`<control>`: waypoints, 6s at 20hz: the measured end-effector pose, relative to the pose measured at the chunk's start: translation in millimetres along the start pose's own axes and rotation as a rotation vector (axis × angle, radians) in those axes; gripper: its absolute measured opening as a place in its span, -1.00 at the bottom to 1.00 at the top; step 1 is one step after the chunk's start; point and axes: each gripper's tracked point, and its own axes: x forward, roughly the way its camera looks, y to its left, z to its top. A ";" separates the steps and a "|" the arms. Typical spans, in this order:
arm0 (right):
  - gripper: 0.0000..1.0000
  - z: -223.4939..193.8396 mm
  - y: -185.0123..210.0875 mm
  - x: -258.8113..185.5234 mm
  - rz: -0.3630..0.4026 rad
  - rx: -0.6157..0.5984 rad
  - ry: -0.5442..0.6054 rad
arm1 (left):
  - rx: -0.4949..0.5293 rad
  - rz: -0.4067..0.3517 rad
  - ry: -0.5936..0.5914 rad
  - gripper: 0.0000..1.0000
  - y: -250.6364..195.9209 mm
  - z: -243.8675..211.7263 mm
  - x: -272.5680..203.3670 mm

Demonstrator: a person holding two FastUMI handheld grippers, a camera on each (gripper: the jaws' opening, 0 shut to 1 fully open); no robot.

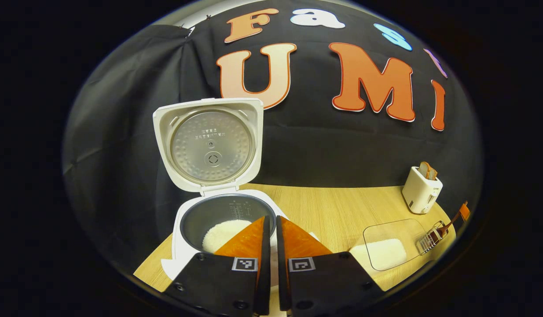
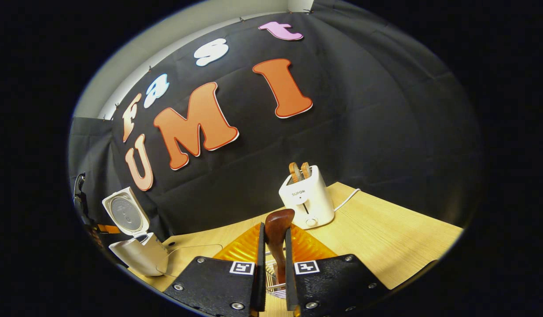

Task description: Close the left gripper, press the button to open the rice cooker; take a wooden spoon from the chopstick holder with the right hand, scoop a spoonful of rice and pour it into the rice cooker, then put the wooden spoon back into the chopstick holder.

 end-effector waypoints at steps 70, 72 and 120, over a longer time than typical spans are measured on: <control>-0.80 -100.5 212.0 61.8 0.166 0.091 0.281 | 0.051 0.016 -0.211 0.67 17.6 -7.1 -12.0; -0.80 -106.5 216.6 64.1 0.163 0.170 0.315 | 0.047 0.023 -0.212 0.62 22.1 -8.7 -13.3; -0.81 -43.8 191.7 102.8 0.170 1.328 0.443 | -0.006 0.105 -0.271 0.66 61.0 -2.6 -31.6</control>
